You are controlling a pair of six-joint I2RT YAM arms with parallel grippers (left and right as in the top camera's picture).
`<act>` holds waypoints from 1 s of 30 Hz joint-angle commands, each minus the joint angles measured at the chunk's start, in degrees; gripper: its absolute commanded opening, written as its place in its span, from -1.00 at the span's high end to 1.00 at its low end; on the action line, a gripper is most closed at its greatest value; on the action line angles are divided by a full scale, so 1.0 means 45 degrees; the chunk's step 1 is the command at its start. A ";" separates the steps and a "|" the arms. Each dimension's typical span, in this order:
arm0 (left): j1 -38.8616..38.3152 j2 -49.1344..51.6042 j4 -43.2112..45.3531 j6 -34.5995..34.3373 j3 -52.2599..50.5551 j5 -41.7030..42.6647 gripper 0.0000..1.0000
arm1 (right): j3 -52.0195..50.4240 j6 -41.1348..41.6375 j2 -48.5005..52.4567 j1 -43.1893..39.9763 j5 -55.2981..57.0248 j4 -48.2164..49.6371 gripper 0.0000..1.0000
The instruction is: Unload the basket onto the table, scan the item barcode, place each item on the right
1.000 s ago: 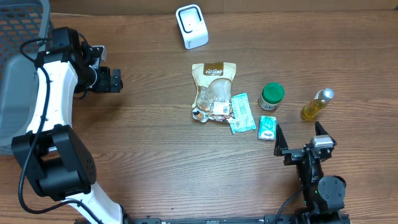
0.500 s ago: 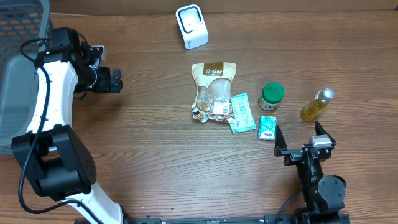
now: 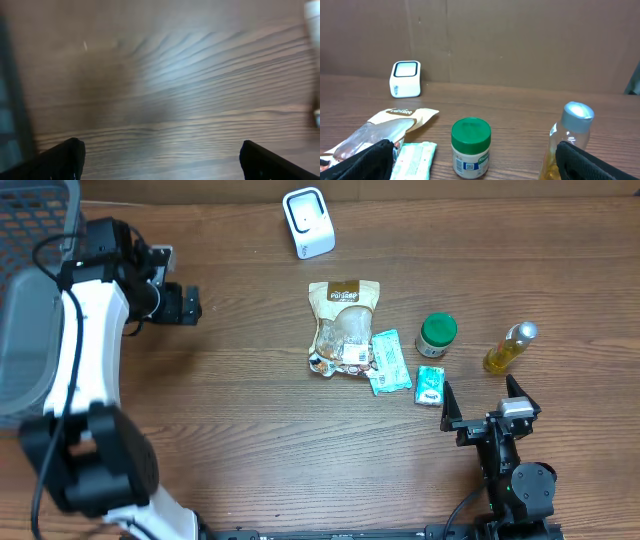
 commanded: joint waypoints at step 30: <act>-0.0593 -1.8025 0.9423 -0.0175 -0.9855 0.0175 -0.99 | -0.0126 -0.0024 -0.0112 -0.0024 -0.0019 0.0034 -1.00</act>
